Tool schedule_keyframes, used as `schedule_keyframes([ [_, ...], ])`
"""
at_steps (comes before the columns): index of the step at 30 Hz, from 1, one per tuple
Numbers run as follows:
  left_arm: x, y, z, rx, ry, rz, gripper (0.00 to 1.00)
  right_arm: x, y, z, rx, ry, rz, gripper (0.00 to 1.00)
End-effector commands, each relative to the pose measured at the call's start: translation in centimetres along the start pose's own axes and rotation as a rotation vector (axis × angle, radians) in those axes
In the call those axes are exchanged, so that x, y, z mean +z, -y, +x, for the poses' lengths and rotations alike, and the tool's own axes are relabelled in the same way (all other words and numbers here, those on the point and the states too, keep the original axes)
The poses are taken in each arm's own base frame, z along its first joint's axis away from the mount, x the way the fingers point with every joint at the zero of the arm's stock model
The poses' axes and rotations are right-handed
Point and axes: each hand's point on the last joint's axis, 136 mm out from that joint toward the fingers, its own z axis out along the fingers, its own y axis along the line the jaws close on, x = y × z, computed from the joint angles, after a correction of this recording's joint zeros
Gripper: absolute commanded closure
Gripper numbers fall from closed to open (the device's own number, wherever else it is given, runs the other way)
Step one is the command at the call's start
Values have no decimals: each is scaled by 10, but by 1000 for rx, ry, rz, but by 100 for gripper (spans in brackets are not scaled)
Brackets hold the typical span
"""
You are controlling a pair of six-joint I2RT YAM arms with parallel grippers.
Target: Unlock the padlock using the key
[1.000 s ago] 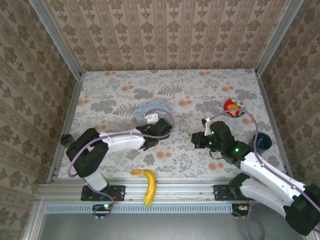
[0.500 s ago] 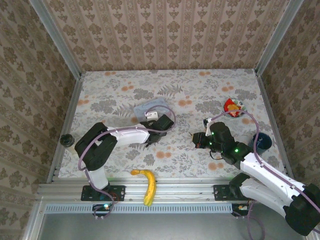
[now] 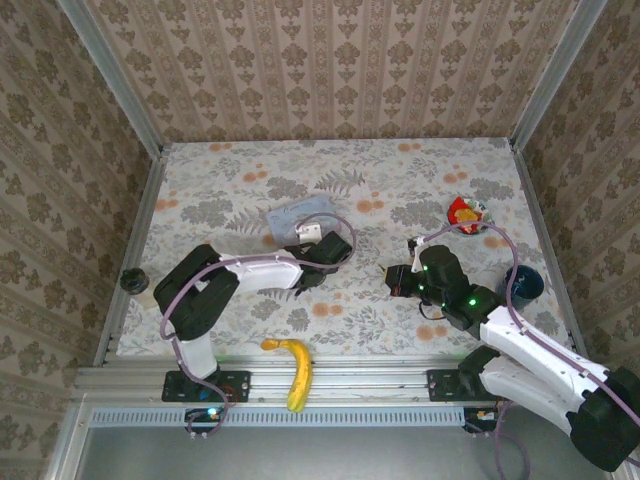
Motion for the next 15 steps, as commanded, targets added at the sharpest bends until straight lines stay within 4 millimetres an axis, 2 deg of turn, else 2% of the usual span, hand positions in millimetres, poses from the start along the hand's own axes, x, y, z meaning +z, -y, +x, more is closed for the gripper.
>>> schedule_keyframes([
  [1,5,-1,-2,-23,10,-47,25,-1,3,-7,11,42,9,100],
  [11,18,-3,-12,-45,45,-101,30,-3,3,-6,16,49,-2,100],
  [15,23,2,-14,-30,58,-84,33,-3,3,-6,15,50,-4,100],
])
